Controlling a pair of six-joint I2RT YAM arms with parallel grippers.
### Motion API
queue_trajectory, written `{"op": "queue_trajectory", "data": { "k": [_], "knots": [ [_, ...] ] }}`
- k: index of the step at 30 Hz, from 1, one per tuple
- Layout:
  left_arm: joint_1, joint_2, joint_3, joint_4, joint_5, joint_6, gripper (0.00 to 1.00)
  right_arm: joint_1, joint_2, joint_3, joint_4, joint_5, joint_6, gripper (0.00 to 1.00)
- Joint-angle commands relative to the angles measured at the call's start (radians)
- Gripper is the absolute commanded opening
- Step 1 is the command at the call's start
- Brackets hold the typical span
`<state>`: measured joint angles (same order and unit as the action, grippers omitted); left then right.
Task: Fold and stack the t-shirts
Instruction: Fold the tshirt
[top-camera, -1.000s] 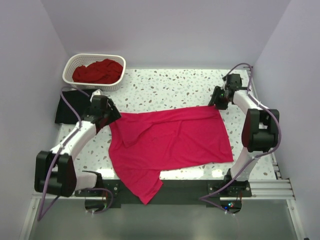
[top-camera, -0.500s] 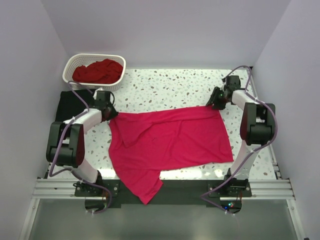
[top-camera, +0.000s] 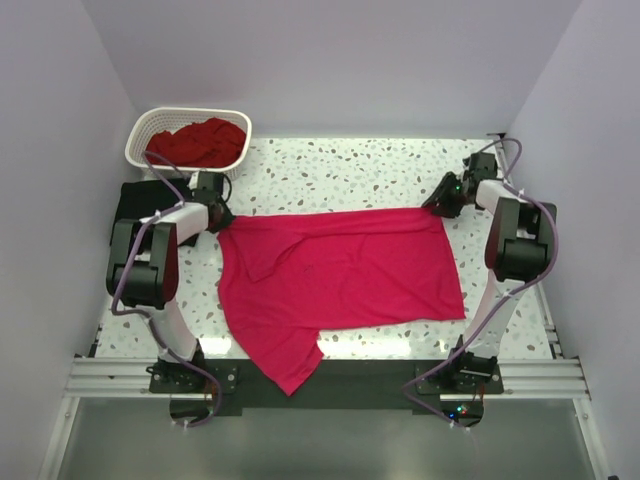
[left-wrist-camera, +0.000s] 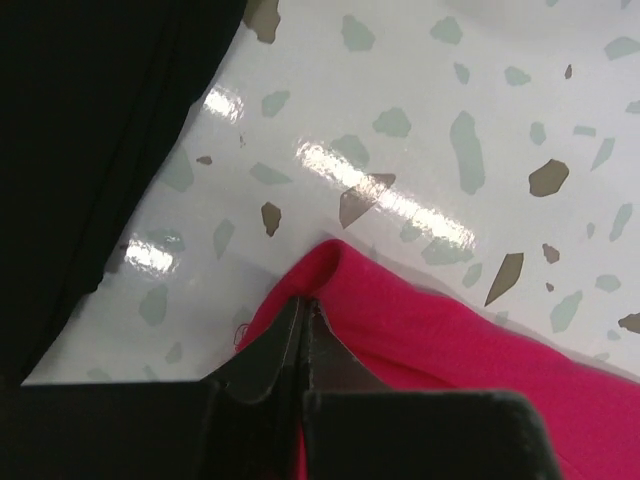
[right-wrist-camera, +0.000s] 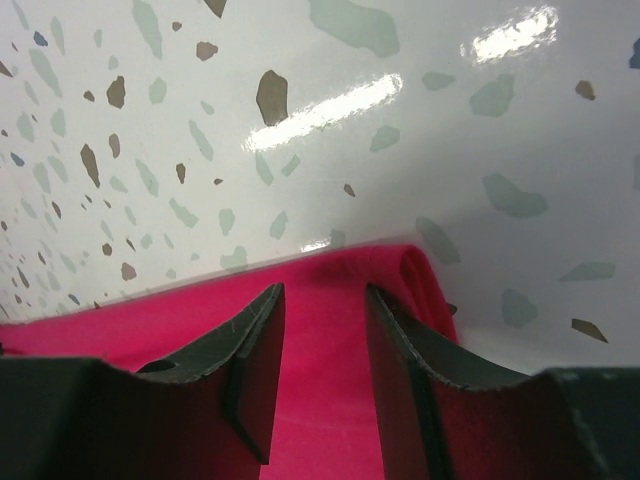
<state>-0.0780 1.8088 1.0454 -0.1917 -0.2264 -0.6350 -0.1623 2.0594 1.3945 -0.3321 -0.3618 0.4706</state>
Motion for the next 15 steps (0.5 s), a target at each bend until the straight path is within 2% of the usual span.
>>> {"op": "queue_trajectory", "data": {
  "k": [1,2,7,11,15],
  "knots": [
    [0.014,-0.005,0.048,0.006,-0.048,0.046,0.04,-0.019,0.007,0.031,-0.005,0.04,-0.02,0.42],
    [0.012,-0.018,0.045,0.011,-0.041,0.046,0.12,-0.017,-0.004,0.031,-0.01,0.031,-0.024,0.42],
    [-0.025,-0.13,0.022,-0.008,-0.04,0.063,0.34,-0.013,-0.125,-0.027,-0.013,-0.011,-0.023,0.43],
    [-0.077,-0.285,-0.002,-0.08,-0.062,0.089,0.55,0.012,-0.244,-0.118,0.002,-0.043,-0.012,0.44],
    [-0.166,-0.437,-0.07,-0.14,-0.123,0.141,0.63,0.076,-0.372,-0.248,0.068,-0.103,0.034,0.44]
  ]
}}
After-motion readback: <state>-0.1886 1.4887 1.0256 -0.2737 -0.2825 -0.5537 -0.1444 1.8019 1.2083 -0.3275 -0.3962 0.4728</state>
